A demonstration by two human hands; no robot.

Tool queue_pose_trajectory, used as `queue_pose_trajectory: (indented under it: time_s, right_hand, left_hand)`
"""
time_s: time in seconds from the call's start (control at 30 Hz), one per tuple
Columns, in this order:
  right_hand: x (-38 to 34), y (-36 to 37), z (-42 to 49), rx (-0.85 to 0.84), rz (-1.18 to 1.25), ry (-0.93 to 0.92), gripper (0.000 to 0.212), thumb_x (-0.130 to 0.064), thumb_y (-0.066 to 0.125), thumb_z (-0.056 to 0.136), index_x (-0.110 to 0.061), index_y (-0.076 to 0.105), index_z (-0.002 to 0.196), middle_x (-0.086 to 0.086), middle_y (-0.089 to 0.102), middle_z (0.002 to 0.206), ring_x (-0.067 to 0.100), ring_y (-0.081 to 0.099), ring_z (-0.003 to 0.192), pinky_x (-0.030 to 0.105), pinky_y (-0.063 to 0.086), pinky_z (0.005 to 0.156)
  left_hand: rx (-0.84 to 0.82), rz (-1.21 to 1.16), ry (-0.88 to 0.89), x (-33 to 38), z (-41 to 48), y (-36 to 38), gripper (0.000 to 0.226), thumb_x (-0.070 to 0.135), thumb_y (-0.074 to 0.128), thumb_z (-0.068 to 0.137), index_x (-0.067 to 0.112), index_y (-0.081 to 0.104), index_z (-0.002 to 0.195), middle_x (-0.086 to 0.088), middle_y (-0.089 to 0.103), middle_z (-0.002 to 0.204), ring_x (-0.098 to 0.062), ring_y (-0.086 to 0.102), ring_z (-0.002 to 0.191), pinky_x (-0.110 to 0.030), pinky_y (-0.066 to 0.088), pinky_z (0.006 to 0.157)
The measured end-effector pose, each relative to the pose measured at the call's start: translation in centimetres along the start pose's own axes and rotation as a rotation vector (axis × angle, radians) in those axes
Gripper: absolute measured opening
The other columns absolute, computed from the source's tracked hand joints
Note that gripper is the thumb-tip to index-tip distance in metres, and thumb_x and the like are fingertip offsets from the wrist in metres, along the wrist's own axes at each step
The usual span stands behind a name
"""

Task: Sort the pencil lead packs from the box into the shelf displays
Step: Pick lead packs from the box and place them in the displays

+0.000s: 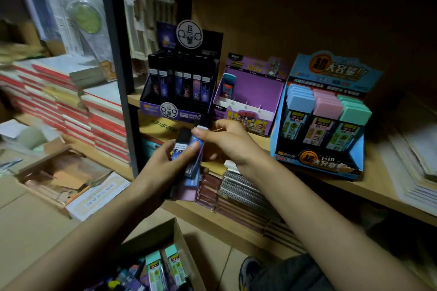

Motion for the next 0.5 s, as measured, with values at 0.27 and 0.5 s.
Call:
queue_pose_trajectory:
  time_s: [0.27, 0.5]
  right_hand:
    - [-1.8, 1.3, 2.6, -0.014, 0.024, -0.024, 0.028, -0.024, 0.066, 0.086, 0.004, 0.064, 0.09, 0.009, 0.064, 0.081, 0.015, 0.054, 0.064, 0.026, 0.036, 0.056]
    - [-4.0, 3.0, 5.8, -0.017, 0.311, -0.05, 0.011, -0.017, 0.064, 0.087, -0.007, 0.06, 0.086, 0.005, 0.067, 0.075, 0.013, 0.064, 0.069, 0.027, 0.053, 0.063]
  left_hand:
    - [0.071, -0.032, 0.003, 1.8, 0.1, -3.5, 0.051, 0.039, 0.064, 0.071, 0.019, 0.053, 0.117, -0.006, 0.074, 0.09, -0.023, 0.073, 0.077, -0.03, 0.056, 0.054]
    - [0.171, 0.009, 0.024, 3.3, 1.0, -8.7, 0.052, 0.039, 0.067, 0.075, 0.02, 0.051, 0.121, -0.012, 0.07, 0.104, -0.03, 0.071, 0.087, -0.049, 0.058, 0.074]
Point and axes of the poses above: each hand's wrist, its own z-axis towards the middle knuckle, its own y-axis out of the palm, x = y × z, the point moved 7 cm from there along z, towards the middle knuckle
